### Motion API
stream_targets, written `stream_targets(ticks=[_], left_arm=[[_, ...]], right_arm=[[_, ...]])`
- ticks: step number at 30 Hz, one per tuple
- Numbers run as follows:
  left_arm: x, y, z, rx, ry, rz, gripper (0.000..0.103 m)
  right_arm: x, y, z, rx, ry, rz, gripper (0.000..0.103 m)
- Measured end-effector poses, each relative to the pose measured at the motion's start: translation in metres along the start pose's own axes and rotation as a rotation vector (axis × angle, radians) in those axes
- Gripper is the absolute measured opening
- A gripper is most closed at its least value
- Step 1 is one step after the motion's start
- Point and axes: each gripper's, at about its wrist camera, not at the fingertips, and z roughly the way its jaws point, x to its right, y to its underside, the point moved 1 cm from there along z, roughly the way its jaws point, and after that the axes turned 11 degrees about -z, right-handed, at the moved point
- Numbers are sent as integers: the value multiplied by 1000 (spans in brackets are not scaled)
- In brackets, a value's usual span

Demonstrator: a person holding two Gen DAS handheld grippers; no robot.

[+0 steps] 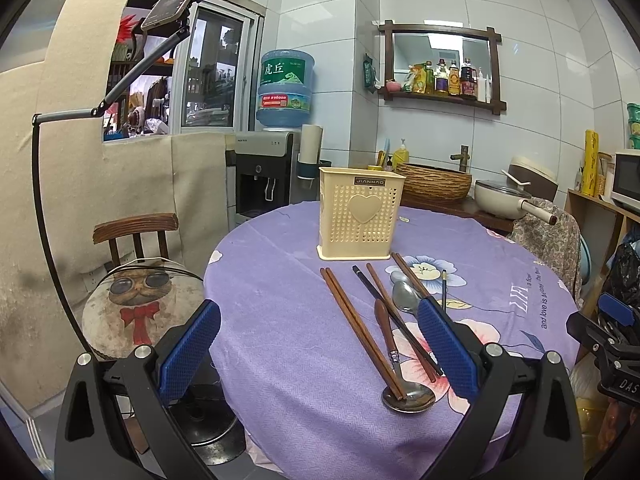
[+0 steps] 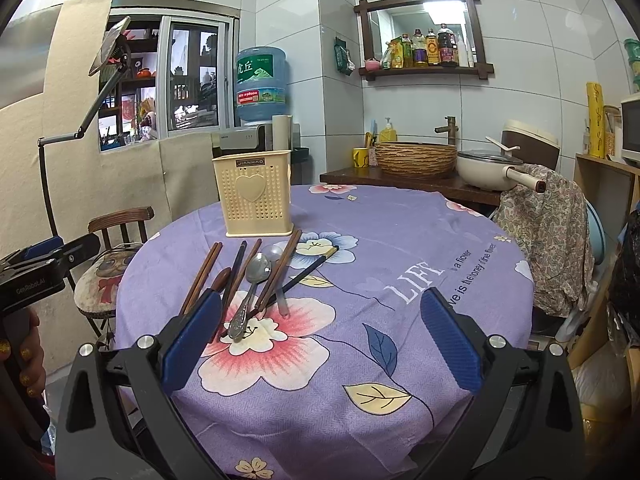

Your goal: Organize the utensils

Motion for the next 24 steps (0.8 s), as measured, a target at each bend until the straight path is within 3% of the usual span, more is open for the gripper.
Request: stream_targets(ticks=[24], left_arm=[[1,1,0,-1,0,4,97]], right_arm=[[4,0,1,-12,-3,8,98]])
